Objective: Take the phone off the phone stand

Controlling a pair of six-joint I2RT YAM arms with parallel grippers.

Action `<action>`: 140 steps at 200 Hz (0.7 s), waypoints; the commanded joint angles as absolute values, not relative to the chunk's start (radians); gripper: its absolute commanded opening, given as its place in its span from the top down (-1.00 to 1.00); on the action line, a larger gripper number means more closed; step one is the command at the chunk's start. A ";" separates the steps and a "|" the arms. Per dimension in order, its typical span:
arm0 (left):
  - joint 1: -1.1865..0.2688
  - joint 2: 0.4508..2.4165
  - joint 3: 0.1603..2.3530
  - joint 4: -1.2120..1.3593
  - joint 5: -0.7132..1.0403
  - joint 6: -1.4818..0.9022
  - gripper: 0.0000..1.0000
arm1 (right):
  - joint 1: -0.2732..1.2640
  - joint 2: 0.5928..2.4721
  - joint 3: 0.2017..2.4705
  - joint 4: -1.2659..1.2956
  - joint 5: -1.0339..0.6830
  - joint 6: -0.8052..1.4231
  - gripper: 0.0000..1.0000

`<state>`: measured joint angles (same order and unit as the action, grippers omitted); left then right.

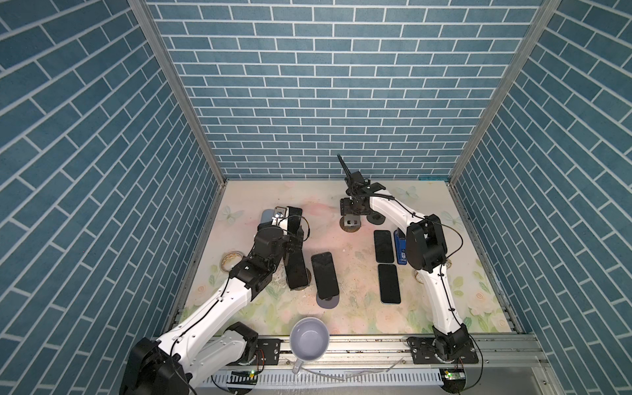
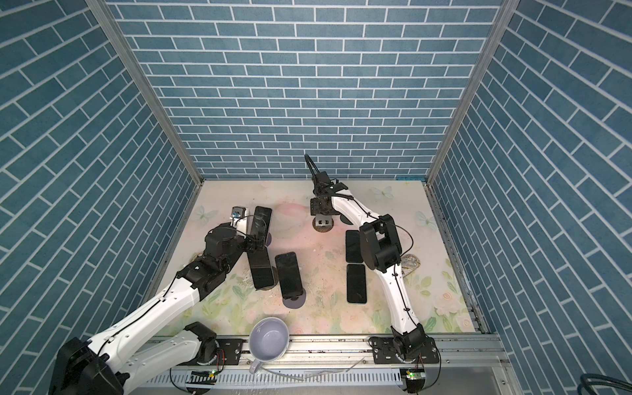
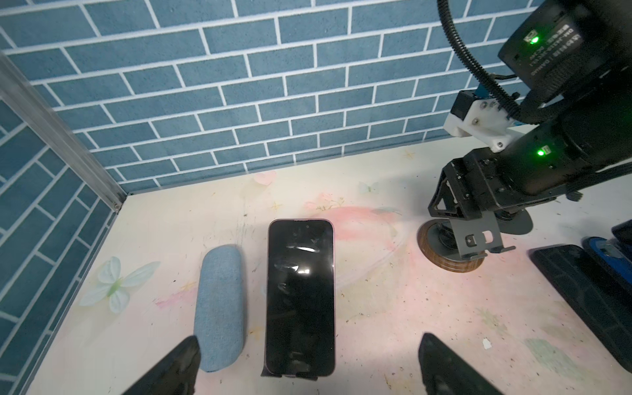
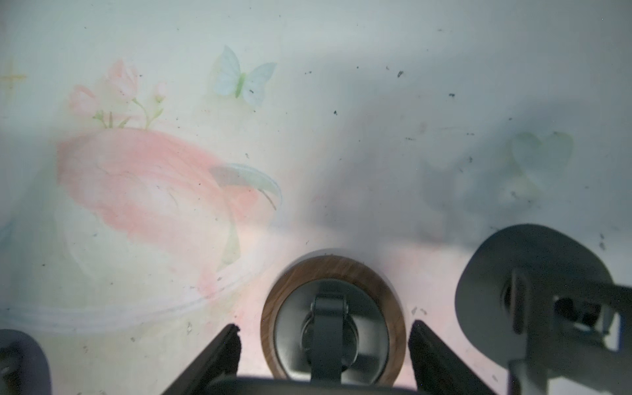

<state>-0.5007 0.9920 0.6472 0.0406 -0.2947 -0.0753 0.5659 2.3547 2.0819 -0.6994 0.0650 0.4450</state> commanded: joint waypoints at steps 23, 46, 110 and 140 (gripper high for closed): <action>-0.505 1.019 0.750 -0.111 -0.420 -0.096 -0.99 | 0.554 2.278 1.980 -0.583 0.077 0.439 -0.85; -0.513 1.053 0.827 -0.223 -0.457 -0.135 -0.99 | 0.554 2.217 1.932 -0.537 0.077 0.423 -0.90; -0.528 1.085 0.937 -0.388 -0.500 -0.222 -0.99 | 0.553 2.004 1.737 -0.437 0.127 0.402 -0.90; -0.555 1.154 1.012 -0.509 -0.573 -0.313 -0.99 | 0.554 1.903 1.600 -0.380 0.194 0.433 -0.89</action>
